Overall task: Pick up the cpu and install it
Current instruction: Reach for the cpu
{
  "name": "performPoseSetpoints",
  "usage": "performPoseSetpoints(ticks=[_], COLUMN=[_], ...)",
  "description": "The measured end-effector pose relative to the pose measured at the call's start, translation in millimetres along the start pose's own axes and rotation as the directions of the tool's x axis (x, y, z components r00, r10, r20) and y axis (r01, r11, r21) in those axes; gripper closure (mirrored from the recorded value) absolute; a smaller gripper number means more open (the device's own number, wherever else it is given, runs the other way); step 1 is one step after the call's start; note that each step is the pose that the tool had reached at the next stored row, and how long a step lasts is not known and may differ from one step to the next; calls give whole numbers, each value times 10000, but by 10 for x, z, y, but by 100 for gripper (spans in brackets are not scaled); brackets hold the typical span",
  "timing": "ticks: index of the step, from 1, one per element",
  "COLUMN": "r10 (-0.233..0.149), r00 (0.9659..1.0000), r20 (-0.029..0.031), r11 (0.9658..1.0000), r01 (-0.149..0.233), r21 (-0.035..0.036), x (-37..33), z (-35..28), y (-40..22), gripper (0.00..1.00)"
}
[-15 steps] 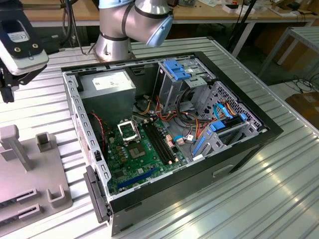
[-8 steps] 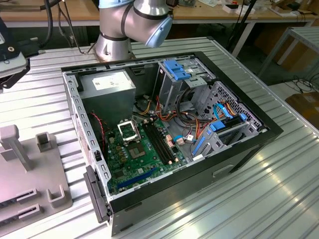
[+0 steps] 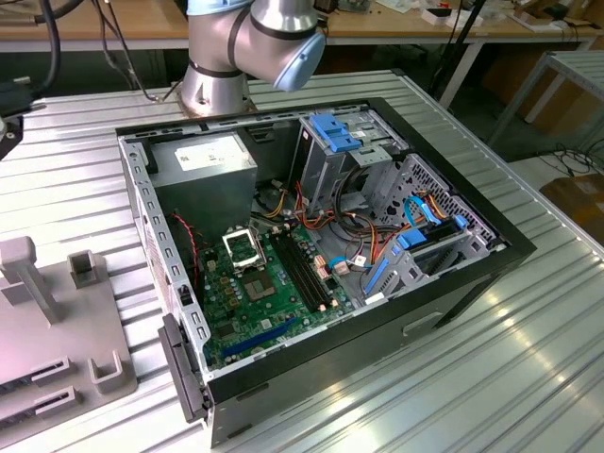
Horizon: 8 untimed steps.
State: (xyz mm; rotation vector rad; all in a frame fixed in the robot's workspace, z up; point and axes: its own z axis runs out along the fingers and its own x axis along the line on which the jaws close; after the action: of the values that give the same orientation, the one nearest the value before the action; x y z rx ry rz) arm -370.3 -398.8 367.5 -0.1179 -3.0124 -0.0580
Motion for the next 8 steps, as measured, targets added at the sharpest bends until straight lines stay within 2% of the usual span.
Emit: performPoseSetpoints(ticks=[5, 8], r10=[-2, -3], r00=[10000, 10000], r20=[28, 35], r11=[10000, 10000], r01=[2, 3], r21=[-2, -3], x=[111, 149], z=[22, 29], y=[-10, -13], gripper=[89, 89])
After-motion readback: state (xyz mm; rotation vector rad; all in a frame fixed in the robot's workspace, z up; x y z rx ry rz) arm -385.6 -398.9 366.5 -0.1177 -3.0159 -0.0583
